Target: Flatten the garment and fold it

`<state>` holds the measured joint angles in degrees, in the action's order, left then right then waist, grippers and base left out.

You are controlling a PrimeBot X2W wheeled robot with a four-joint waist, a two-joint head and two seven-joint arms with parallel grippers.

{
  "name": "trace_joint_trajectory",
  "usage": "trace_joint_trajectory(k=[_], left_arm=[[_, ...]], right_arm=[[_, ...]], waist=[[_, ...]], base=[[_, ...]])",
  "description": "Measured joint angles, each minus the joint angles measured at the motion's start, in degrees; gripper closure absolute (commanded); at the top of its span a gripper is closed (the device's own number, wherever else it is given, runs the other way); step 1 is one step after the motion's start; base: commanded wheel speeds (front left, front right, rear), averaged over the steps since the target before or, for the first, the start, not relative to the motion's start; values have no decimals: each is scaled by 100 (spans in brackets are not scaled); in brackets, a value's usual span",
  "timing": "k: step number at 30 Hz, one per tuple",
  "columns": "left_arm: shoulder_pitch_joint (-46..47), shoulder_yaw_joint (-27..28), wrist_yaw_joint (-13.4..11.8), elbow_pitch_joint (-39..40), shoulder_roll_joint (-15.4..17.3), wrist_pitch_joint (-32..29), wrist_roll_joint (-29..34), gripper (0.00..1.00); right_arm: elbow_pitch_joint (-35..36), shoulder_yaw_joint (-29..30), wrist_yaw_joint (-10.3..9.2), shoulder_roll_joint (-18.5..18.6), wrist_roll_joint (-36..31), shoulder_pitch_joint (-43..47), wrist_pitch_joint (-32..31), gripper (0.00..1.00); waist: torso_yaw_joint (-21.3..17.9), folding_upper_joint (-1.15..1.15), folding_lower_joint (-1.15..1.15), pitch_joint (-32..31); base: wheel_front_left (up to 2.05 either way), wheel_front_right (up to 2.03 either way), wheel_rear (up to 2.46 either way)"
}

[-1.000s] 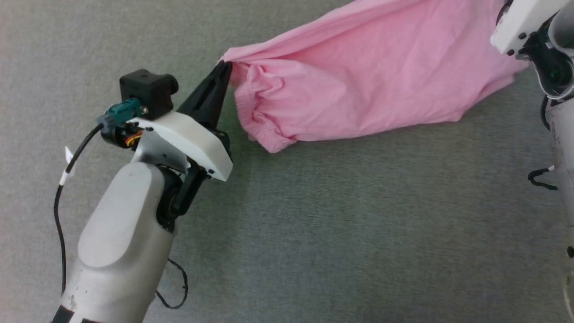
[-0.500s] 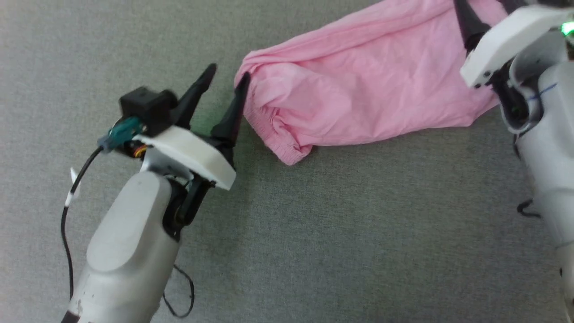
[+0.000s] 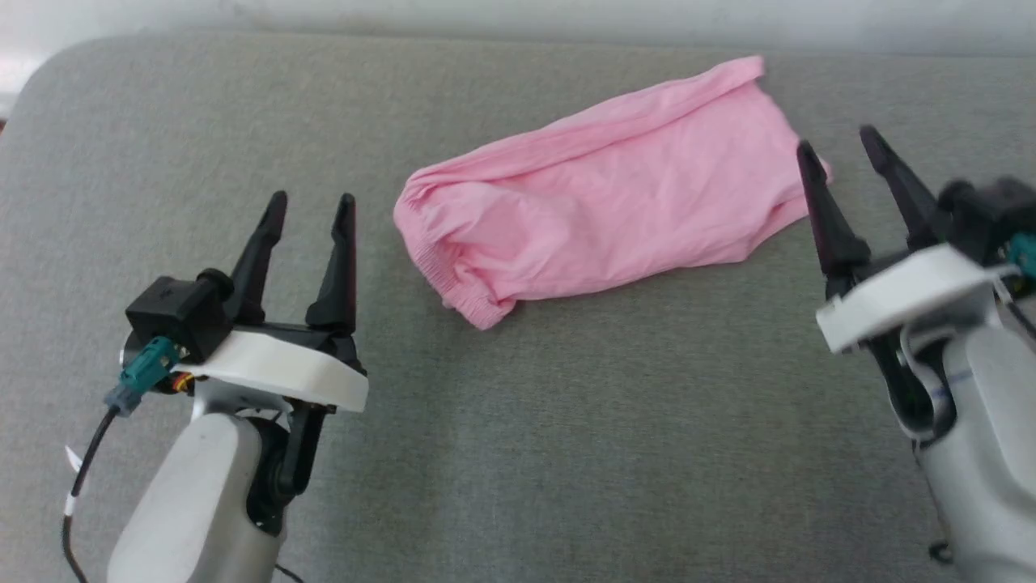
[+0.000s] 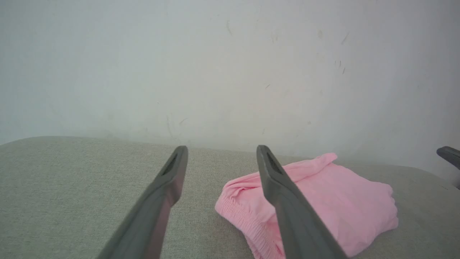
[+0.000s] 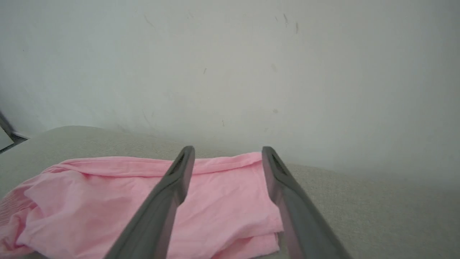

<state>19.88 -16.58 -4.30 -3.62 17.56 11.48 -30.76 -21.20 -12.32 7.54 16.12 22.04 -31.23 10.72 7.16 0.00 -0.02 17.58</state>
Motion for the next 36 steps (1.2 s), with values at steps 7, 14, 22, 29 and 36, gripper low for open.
trace_joint_trajectory(k=[7, 14, 22, 29, 36], left_arm=[[-54, -165, -183, 237, 269, -680, 175, 0], [209, -798, 288, -140, 468, -1929, 152, 0], [714, -1396, 680, -949, 623, -3334, 131, 0], [1140, -1682, 754, -1404, 730, -4361, 157, 23], [1238, -1650, 820, -1318, 839, -4768, -85, 100]], right_arm=[[1566, 697, -1, -323, -485, 1438, -717, 0], [2694, 1047, -1, -644, -694, 2363, -1381, 0], [3177, 1163, -1, -887, -683, 2705, -1726, 0], [3245, 1038, -1, -913, -572, 2715, -1812, 0], [3116, 1021, -1, -877, -241, 2605, -2064, 0]], waist=[[-382, 0, 0, -327], [-735, 0, 1, -473], [-984, 0, 3, -335], [-1166, 0, 2, -120], [-1261, 0, 1, -27]], base=[[0, 0, 0], [0, 0, 0], [0, 0, 0], [0, 0, 0], [0, 0, 0]])
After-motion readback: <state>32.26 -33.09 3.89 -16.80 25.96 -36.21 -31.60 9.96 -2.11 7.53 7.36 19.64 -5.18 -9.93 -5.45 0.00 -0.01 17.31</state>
